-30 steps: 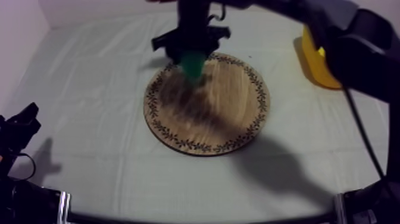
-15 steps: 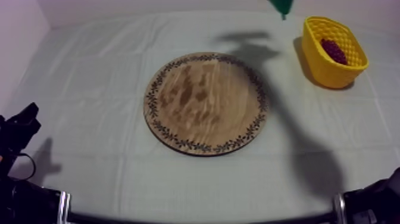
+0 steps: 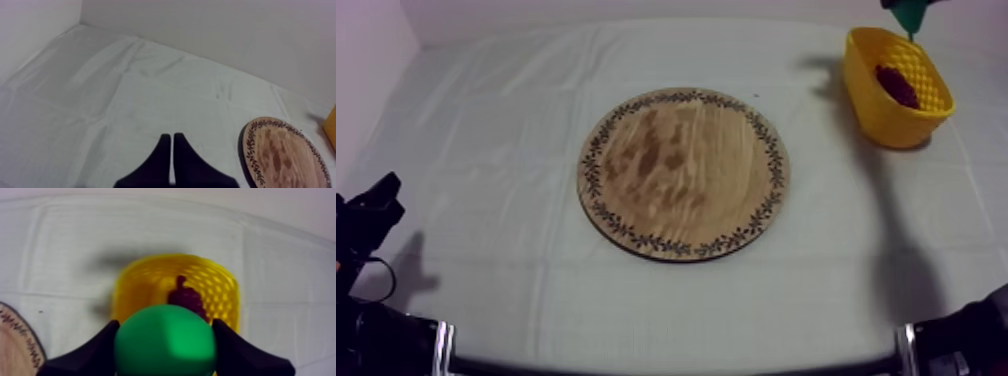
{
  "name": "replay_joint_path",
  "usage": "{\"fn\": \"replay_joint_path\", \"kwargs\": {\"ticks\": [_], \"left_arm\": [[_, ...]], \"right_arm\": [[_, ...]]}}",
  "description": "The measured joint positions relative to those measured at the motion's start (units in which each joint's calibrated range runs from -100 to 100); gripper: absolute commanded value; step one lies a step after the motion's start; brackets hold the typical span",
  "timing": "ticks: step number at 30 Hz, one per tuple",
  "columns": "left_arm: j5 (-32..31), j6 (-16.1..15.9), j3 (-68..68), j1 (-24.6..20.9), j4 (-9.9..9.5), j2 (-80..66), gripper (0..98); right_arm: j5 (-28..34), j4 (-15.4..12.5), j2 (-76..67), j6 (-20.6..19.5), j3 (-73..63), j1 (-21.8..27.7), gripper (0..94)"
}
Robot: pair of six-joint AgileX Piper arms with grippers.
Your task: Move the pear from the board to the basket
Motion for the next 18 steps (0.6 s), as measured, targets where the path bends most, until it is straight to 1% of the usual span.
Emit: {"fn": "replay_joint_path", "kwargs": {"ticks": [5, 8, 12, 15, 18], "left_arm": [[0.0, 0.0, 0.0, 0.0, 0.00, 0.0, 0.1], [0.0, 0.0, 0.0, 0.0, 0.00, 0.0, 0.1], [0.0, 0.0, 0.0, 0.0, 0.00, 0.0, 0.1], [0.0, 0.0, 0.0, 0.0, 0.00, 0.0, 0.1], [0.0, 0.0, 0.0, 0.0, 0.00, 0.0, 0.1]], "right_arm": [[-3.7, -0.3, 2.6, 0.3, 2.6, 2.4, 41.3], [-6.5, -1.1, 5.0, 0.6, 3.7, 3.0, 41.8], [-8.2, -2.0, 8.7, 0.9, 3.8, 3.2, 43.0], [-8.8, -2.4, 11.5, 1.0, 3.4, 3.2, 45.8], [-9.0, -2.4, 14.4, 1.0, 3.2, 3.2, 51.5]]}}
